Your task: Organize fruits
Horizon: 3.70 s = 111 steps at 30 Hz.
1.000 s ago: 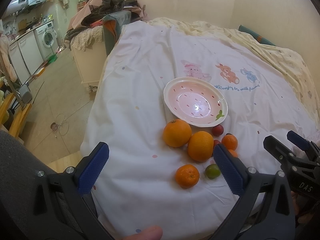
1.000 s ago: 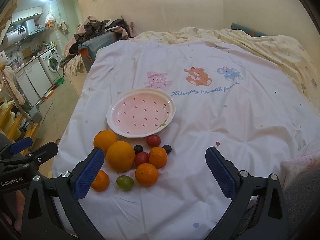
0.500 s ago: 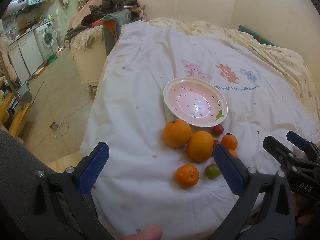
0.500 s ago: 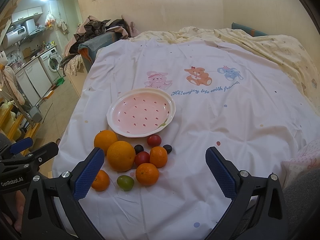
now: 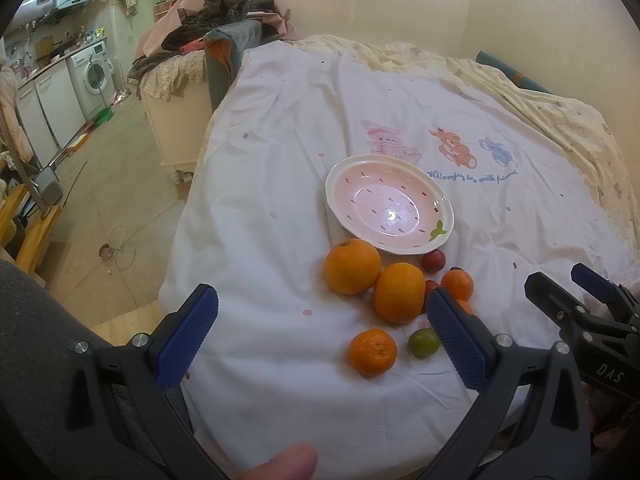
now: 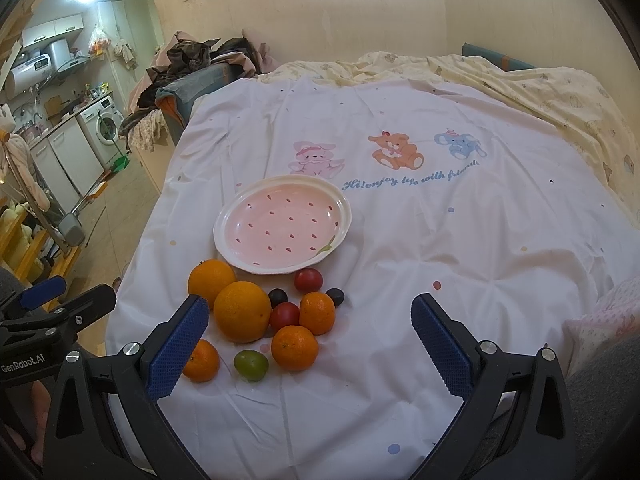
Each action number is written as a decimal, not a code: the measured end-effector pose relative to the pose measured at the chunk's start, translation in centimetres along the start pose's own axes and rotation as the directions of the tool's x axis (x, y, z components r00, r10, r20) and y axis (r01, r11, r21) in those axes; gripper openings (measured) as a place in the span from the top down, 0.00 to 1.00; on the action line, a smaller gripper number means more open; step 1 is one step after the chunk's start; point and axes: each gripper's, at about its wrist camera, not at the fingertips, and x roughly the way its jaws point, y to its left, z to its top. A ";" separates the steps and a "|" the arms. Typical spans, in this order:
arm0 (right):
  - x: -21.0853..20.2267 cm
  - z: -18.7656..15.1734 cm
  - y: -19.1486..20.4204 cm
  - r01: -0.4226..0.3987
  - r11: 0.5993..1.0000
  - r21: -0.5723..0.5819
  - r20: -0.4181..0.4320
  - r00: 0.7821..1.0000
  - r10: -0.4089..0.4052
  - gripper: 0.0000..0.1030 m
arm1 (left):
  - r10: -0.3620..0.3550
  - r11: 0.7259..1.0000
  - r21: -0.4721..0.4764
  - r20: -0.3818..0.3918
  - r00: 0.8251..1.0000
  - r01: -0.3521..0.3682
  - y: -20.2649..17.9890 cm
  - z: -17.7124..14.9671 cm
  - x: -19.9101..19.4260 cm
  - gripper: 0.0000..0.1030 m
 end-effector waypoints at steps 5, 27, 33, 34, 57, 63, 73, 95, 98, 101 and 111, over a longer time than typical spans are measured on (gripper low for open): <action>-0.1 0.0 0.0 0.000 1.000 -0.001 0.001 1.000 0.000 0.00 | -0.003 1.000 0.002 0.000 1.000 0.003 -0.1 0.1 0.1 0.00; 1.6 -0.2 -3.6 0.053 0.982 0.182 -0.111 0.993 -0.033 0.00 | -0.031 0.999 -0.044 -0.469 0.883 0.012 -0.7 -1.1 8.8 0.20; 2.1 -0.3 -4.0 0.050 0.979 0.200 -0.143 0.989 -0.021 0.00 | -0.019 0.998 0.043 -0.537 0.844 0.049 -3.8 -1.7 10.7 0.36; 2.1 -0.4 -4.0 0.050 0.979 0.200 -0.146 0.989 -0.021 0.00 | -0.016 0.997 0.053 -0.551 0.834 0.055 -4.3 -2.0 11.0 0.44; 7.7 -0.4 -5.3 -0.087 0.925 0.369 -0.384 0.892 0.237 0.16 | 0.007 0.995 0.095 -0.379 0.925 0.032 -1.9 0.3 6.4 0.63; 11.0 -0.5 -3.9 -0.097 0.918 0.384 -0.484 0.826 0.290 0.25 | -0.021 0.999 0.017 -0.359 0.933 0.028 -0.8 0.8 7.2 0.63; 13.9 -2.0 -1.5 -0.045 0.954 0.298 -0.578 0.786 0.218 0.39 | -0.050 0.999 -0.013 -0.336 0.940 0.048 -0.6 1.1 6.8 0.63; 7.9 1.7 -3.7 -0.211 0.940 0.267 -0.451 0.835 0.315 0.56 | -0.019 1.000 -0.017 -0.343 0.939 0.014 -0.3 1.3 7.4 0.63; 7.5 3.8 -4.2 -0.224 0.945 0.237 -0.414 0.857 0.307 0.56 | -0.021 1.000 -0.021 -0.335 0.942 0.014 -0.3 2.6 7.5 0.63; 7.7 5.6 -4.6 -0.230 0.945 0.232 -0.389 0.869 0.307 0.56 | -0.014 1.000 -0.015 -0.314 0.949 0.010 -0.3 4.4 7.4 0.63; 10.9 10.4 -4.3 -0.242 0.949 0.202 -0.362 0.882 0.302 0.56 | 0.019 1.000 0.024 -0.291 0.957 -0.012 -0.6 10.6 10.1 0.63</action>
